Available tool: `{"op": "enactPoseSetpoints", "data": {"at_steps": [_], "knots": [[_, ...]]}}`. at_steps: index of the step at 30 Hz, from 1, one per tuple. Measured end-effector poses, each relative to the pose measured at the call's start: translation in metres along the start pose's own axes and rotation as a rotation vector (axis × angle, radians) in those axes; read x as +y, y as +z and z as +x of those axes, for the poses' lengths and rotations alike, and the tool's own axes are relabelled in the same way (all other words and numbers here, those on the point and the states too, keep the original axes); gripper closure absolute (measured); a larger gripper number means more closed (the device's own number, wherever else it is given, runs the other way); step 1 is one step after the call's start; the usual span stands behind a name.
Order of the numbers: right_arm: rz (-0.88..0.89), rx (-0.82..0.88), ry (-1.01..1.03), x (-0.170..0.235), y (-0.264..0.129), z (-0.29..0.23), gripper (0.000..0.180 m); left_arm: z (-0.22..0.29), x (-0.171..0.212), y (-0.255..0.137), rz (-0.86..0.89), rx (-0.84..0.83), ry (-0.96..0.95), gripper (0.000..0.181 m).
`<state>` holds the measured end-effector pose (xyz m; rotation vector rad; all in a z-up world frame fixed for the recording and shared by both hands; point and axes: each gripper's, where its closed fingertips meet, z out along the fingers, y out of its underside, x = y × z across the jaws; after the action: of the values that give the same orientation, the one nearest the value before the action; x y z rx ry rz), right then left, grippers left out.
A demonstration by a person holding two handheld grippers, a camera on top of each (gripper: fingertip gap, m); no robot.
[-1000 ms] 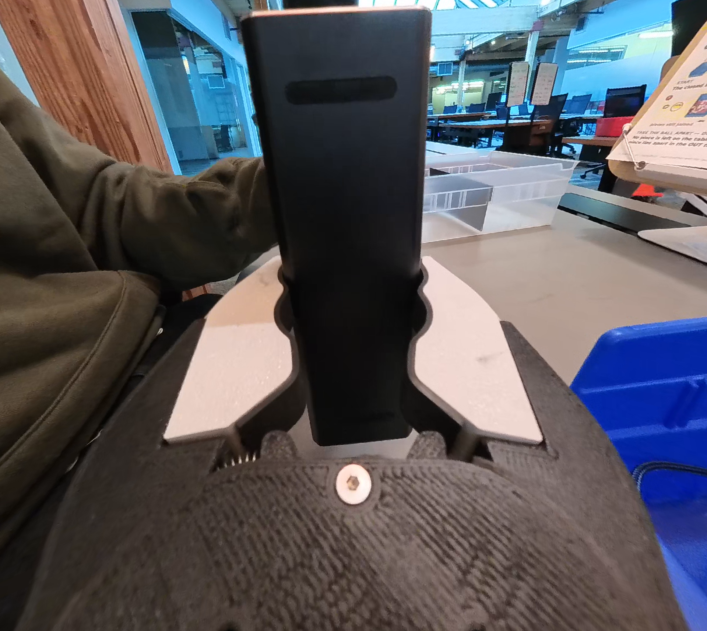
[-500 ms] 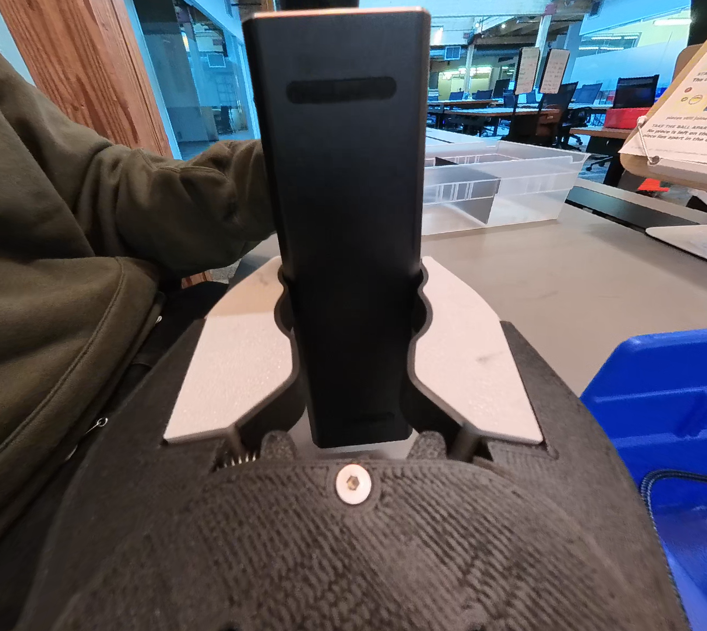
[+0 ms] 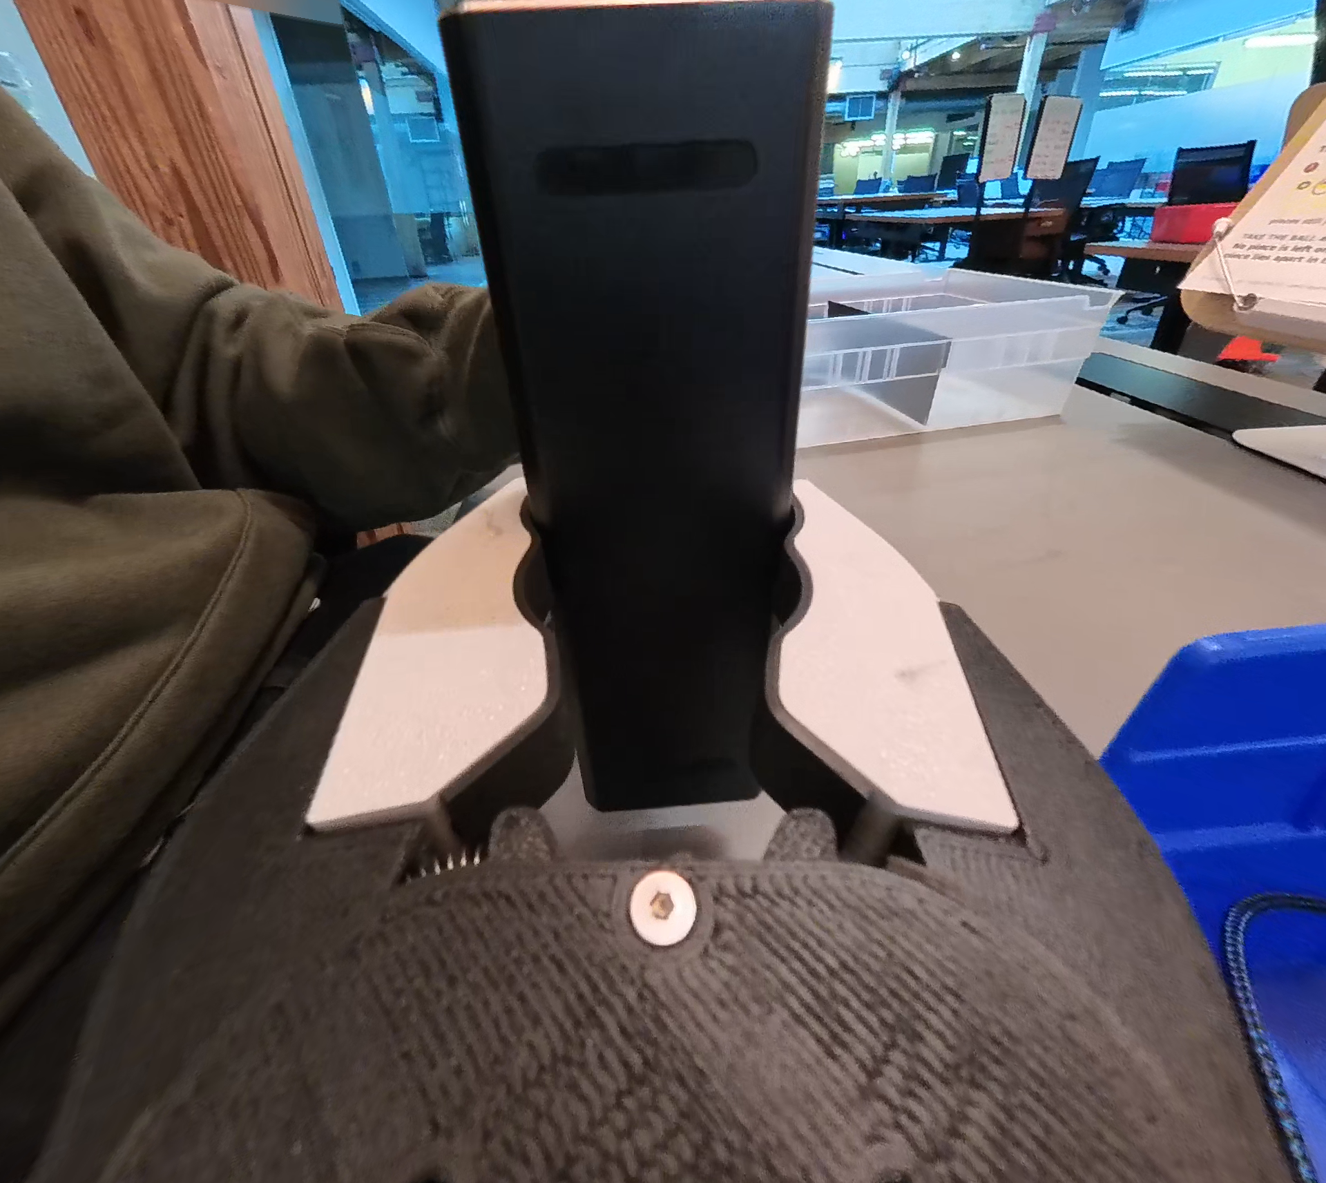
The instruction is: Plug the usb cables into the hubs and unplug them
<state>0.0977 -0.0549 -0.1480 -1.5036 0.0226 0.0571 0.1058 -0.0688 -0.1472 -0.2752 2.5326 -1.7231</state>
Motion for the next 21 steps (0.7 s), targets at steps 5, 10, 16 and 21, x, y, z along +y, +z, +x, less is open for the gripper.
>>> {"op": "enactPoseSetpoints", "data": {"at_steps": [5, 10, 16, 21], "knots": [[-0.02, 0.014, 0.009, 0.003, 0.001, 0.003, 0.118, -0.003, 0.003, 0.002, -0.076, -0.11, 0.1, 0.167], [0.049, 0.0, 0.013, -0.006, -0.006, 0.001, 0.118, 0.001, -0.005, 0.006, -0.024, -0.088, 0.093, 0.167], [-0.02, -0.025, -0.014, 0.003, 0.002, -0.005, 0.118, 0.001, -0.022, -0.012, 0.036, -0.089, 0.089, 0.158], [-0.009, -0.002, 0.004, 0.001, 0.001, 0.0, 0.118, 0.011, -0.066, -0.016, 0.104, -0.071, 0.083, 0.119]]}}
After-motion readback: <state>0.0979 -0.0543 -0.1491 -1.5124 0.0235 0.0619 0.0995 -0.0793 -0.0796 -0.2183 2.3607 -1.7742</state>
